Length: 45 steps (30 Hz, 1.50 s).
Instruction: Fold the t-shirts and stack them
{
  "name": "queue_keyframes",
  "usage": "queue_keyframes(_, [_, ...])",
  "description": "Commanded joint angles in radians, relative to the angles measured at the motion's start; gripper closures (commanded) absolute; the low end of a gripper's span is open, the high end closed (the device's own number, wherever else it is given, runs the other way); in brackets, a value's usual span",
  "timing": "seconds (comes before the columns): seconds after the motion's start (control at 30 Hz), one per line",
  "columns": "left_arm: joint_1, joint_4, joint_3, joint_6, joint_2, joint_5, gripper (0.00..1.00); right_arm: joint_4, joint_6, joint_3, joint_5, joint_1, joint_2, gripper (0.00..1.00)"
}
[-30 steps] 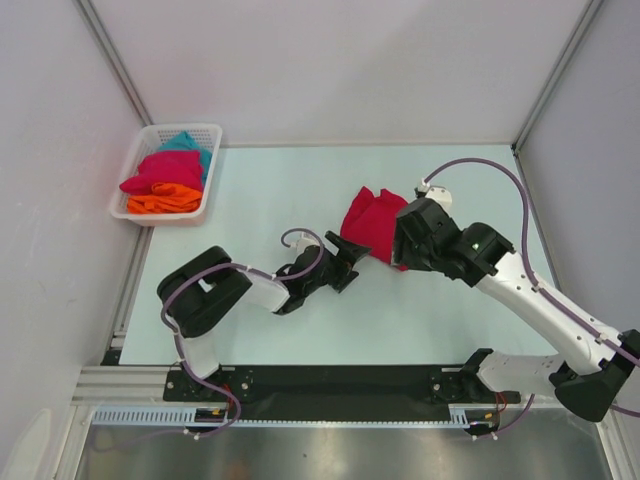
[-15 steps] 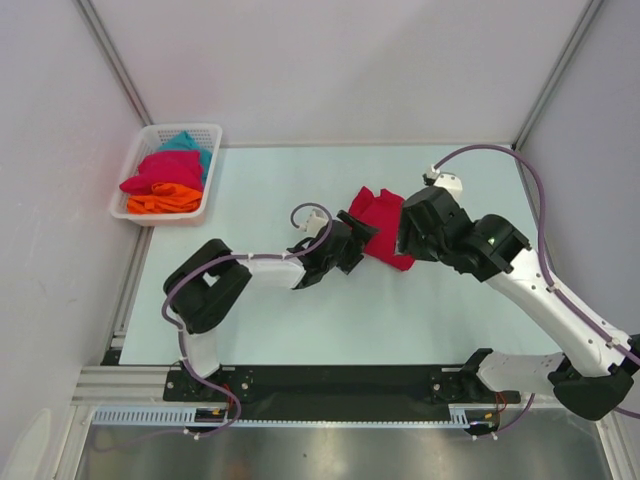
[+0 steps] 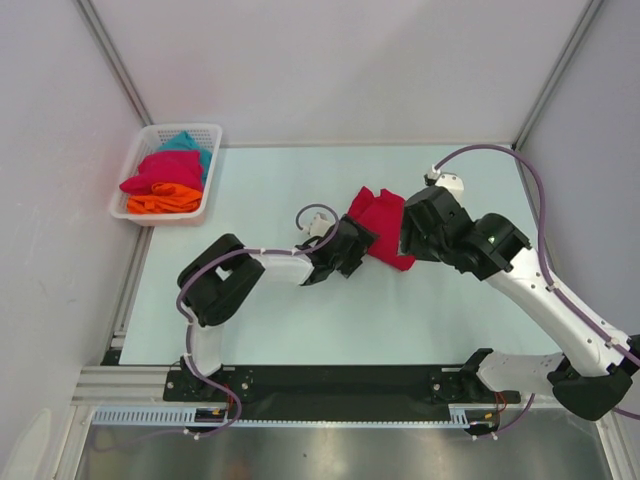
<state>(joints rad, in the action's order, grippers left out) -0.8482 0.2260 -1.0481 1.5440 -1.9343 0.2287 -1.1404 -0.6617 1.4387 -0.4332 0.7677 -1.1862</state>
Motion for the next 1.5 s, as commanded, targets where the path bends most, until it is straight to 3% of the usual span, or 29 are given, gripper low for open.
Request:
queue_keyframes(0.0, [0.017, -0.016, -0.064, -0.022, -0.054, -0.019, 0.01, -0.001, 0.017, 0.023, -0.018, -0.021, 0.011, 0.36])
queue_keyframes(0.3, [0.038, -0.024, -0.148, -0.048, -0.109, -0.055, 0.00, 0.016, 0.048, 0.034, 0.014, -0.064, -0.012, 0.36])
queue_keyframes(0.5, [0.067, -0.022, -0.289, -0.106, -0.199, -0.155, 0.08, 0.014, 0.062, 0.037, 0.033, -0.091, -0.007, 0.36])
queue_keyframes(0.6, [0.089, -0.020, -0.387, -0.140, -0.281, -0.289, 0.25, 0.011, 0.062, 0.038, 0.037, -0.100, 0.006, 0.36])
queue_keyframes(0.67, [0.100, -0.016, -0.434, -0.143, -0.340, -0.363, 0.64, 0.007, 0.063, 0.046, 0.039, -0.105, 0.014, 0.36])
queue_keyframes(0.7, [0.101, -0.017, -0.469, -0.143, -0.356, -0.385, 0.73, 0.002, 0.062, 0.051, 0.039, -0.107, 0.017, 0.36])
queue_keyframes(0.73, [0.101, -0.022, -0.489, -0.150, -0.368, -0.434, 0.81, 0.001, 0.062, 0.054, 0.039, -0.107, 0.023, 0.36])
queue_keyframes(0.83, [0.095, -0.034, -0.567, -0.182, -0.416, -0.518, 0.94, -0.005, 0.062, 0.078, 0.042, -0.107, 0.036, 0.36])
queue_keyframes(0.93, [0.075, -0.092, -0.761, -0.228, -0.515, -0.633, 0.96, -0.005, 0.059, 0.085, 0.044, -0.107, 0.040, 0.36])
queue_keyframes(0.97, [0.055, -0.118, -0.836, -0.242, -0.594, -0.737, 0.96, -0.004, 0.057, 0.086, 0.048, -0.107, 0.039, 0.36])
queue_keyframes(1.0, [0.043, -0.144, -0.981, -0.261, -0.632, -0.779, 0.96, -0.001, 0.056, 0.086, 0.051, -0.105, 0.039, 0.36])
queue_keyframes(1.2, [-0.052, -0.206, -1.280, -0.266, -0.811, -0.992, 0.96, 0.010, 0.037, 0.091, 0.057, -0.087, 0.034, 0.36])
queue_keyframes(1.37, [-0.100, -0.116, -1.261, -0.243, -0.851, -1.101, 0.92, 0.021, 0.024, 0.078, 0.056, -0.074, 0.030, 0.36])
queue_keyframes(1.47, [-0.110, -0.096, -1.224, -0.252, -0.853, -1.152, 0.72, 0.037, 0.017, 0.060, 0.060, -0.070, 0.022, 0.36])
